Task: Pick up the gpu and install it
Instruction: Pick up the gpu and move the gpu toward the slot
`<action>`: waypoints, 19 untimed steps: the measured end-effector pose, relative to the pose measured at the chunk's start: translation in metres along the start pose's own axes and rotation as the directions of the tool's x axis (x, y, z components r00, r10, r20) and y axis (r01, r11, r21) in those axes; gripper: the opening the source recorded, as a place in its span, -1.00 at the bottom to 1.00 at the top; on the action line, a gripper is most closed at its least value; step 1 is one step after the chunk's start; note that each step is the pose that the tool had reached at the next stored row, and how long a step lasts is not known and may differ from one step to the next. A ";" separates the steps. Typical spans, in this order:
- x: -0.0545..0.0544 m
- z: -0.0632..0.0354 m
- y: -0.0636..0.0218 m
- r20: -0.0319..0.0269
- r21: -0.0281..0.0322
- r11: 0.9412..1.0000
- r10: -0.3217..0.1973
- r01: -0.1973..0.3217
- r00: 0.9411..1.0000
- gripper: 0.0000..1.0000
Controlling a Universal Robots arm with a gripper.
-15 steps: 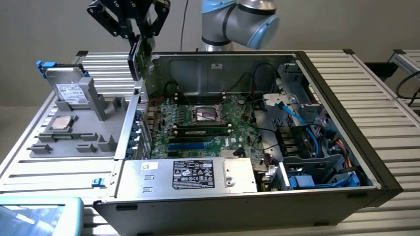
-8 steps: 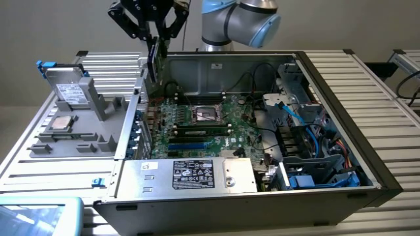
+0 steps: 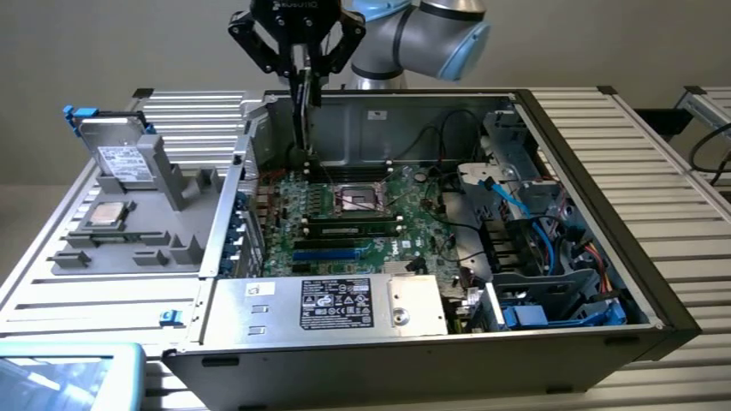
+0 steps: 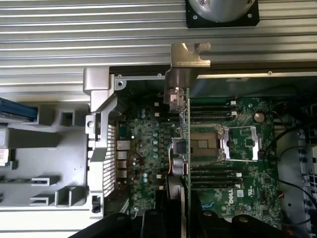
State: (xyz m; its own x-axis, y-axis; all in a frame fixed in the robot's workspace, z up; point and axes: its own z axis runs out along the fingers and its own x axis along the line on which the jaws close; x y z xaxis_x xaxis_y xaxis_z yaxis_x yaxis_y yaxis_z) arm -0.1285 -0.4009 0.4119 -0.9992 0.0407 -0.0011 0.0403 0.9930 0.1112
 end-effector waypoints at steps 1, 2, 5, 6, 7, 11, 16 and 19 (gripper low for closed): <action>-0.005 0.0014 0.0000 -0.001 0.000 1.000 0.000 0.000 1.000 -0.43; -0.009 0.0029 0.0000 -0.001 0.000 1.000 0.000 0.000 1.000 -0.43; -0.023 0.0076 -0.0009 -0.002 0.000 1.000 0.000 0.000 1.000 -0.43; -0.027 0.0094 -0.0019 -0.002 0.000 1.000 0.000 0.000 1.000 -0.43; -0.032 0.0111 -0.0030 -0.002 0.000 1.000 0.000 0.000 1.000 -0.43; -0.050 0.0180 -0.0066 -0.002 0.000 1.000 0.000 0.000 1.000 -0.43; -0.063 0.0269 -0.0078 -0.002 0.000 1.000 -0.001 0.001 1.000 -0.43; -0.072 0.0325 -0.0081 -0.002 0.000 1.000 -0.003 0.003 1.000 -0.43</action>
State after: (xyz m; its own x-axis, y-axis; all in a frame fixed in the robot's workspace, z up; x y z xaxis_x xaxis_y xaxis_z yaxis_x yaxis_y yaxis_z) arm -0.0566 -0.4082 0.3788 -0.9993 0.0379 0.0005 0.0377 0.9931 0.1113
